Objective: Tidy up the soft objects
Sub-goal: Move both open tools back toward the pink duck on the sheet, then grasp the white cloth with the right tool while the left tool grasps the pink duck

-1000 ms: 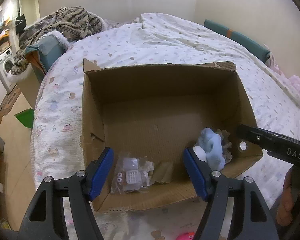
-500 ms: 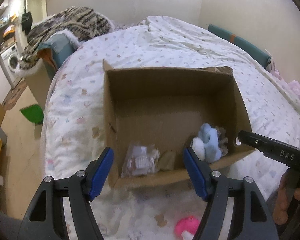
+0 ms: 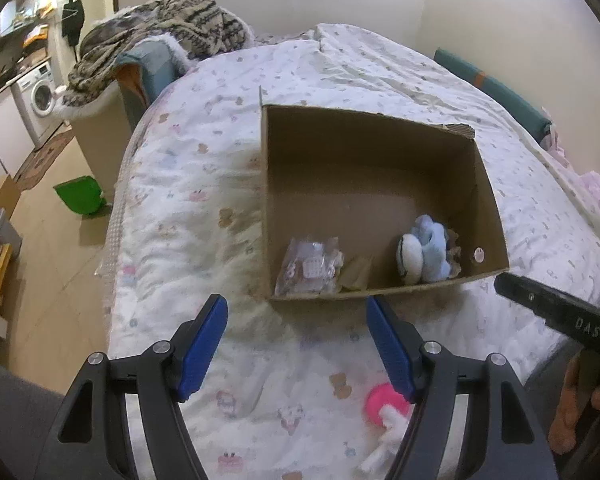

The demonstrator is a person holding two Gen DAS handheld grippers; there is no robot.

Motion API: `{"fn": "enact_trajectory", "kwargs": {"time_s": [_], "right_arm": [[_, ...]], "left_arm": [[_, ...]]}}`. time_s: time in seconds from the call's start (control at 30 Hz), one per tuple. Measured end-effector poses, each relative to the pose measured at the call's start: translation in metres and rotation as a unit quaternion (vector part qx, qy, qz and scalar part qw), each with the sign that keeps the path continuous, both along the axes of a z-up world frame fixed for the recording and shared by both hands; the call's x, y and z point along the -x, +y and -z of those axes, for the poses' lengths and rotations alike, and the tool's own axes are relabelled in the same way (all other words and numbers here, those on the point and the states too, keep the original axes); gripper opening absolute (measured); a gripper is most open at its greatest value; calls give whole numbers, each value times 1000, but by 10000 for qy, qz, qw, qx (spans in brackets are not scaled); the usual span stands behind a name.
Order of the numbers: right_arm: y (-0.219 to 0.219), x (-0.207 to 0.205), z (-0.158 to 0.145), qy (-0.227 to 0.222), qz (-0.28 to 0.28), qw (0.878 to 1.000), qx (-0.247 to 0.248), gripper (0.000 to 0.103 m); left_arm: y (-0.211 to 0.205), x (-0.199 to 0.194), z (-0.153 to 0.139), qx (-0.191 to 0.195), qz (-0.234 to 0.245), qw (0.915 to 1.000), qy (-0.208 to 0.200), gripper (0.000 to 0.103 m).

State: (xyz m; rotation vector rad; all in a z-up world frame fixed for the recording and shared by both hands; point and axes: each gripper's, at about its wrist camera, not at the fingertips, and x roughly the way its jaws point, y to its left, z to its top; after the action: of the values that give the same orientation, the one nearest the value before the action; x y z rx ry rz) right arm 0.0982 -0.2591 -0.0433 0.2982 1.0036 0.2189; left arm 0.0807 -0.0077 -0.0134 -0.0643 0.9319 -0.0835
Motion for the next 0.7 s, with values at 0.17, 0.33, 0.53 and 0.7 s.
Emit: {"fn": "enact_trajectory", "kwargs": {"time_s": [0.17,0.33,0.53,0.7], "right_arm": [[20,11,13,472,-622,9954,-559,71],[52,20,35,1045,-1246,9859,-392,76],[87,27,81,2180,-1831,9580,-335,76],[100,26,95,2305,-1985,9526,-85,50]], "left_arm": [[6,15,3,2,-87,9999,67,69],[12,18,9,22,-223,9996,172,69],[16,11,21,80,-389,9985,370,69],[10,8,27,78,-326,9984,450,69]]}}
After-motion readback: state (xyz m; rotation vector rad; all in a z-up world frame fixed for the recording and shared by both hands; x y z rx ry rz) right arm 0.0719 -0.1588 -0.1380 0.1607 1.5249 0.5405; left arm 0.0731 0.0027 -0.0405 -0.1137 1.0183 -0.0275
